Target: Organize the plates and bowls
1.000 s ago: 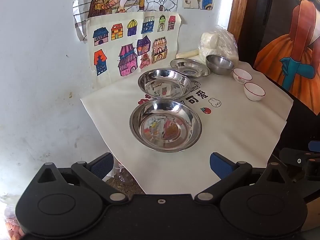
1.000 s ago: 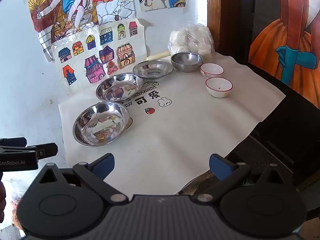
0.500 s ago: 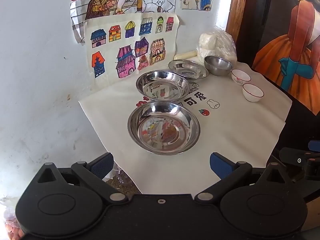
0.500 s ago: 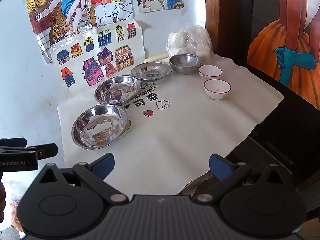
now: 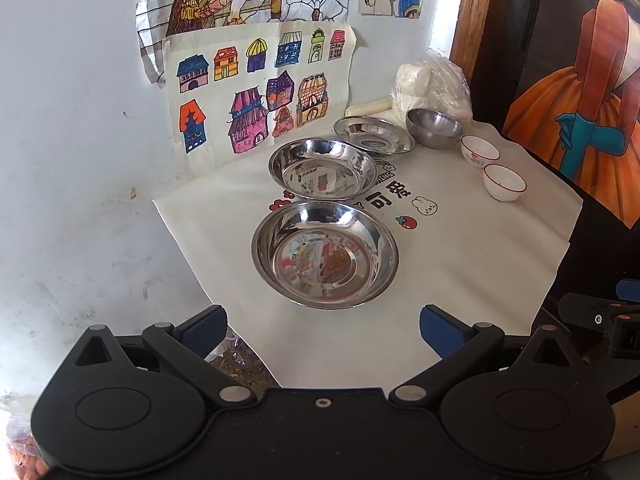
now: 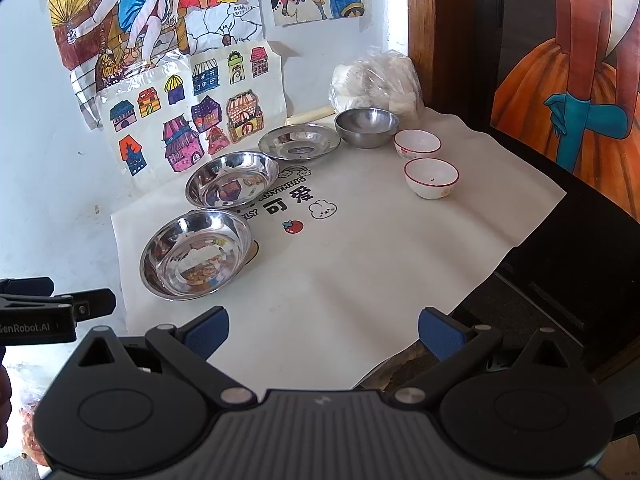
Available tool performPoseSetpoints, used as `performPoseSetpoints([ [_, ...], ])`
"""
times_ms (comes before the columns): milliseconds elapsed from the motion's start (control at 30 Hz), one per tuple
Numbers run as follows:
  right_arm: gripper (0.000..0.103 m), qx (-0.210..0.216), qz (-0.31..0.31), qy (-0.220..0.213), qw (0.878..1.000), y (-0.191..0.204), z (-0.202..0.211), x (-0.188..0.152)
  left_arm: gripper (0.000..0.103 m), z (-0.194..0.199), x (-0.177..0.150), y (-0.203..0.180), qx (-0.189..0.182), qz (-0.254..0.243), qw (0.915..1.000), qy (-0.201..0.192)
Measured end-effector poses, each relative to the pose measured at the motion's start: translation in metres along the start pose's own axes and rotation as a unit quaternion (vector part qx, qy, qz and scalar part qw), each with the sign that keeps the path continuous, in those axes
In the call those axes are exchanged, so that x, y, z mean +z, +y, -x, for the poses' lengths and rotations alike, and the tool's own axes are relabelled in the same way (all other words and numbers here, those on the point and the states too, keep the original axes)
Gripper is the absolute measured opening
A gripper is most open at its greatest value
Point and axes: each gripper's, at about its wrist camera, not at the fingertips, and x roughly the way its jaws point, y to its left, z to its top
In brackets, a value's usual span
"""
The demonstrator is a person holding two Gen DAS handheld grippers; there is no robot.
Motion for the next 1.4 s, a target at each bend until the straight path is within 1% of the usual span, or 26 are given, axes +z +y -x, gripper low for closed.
performPoseSetpoints([
  [1400,0.103,-0.003,0.000,0.003,1.000,0.0015,-0.0038,0.0011,0.102,-0.0098,-0.0016,0.0018,-0.002,0.003,1.0000,0.006],
])
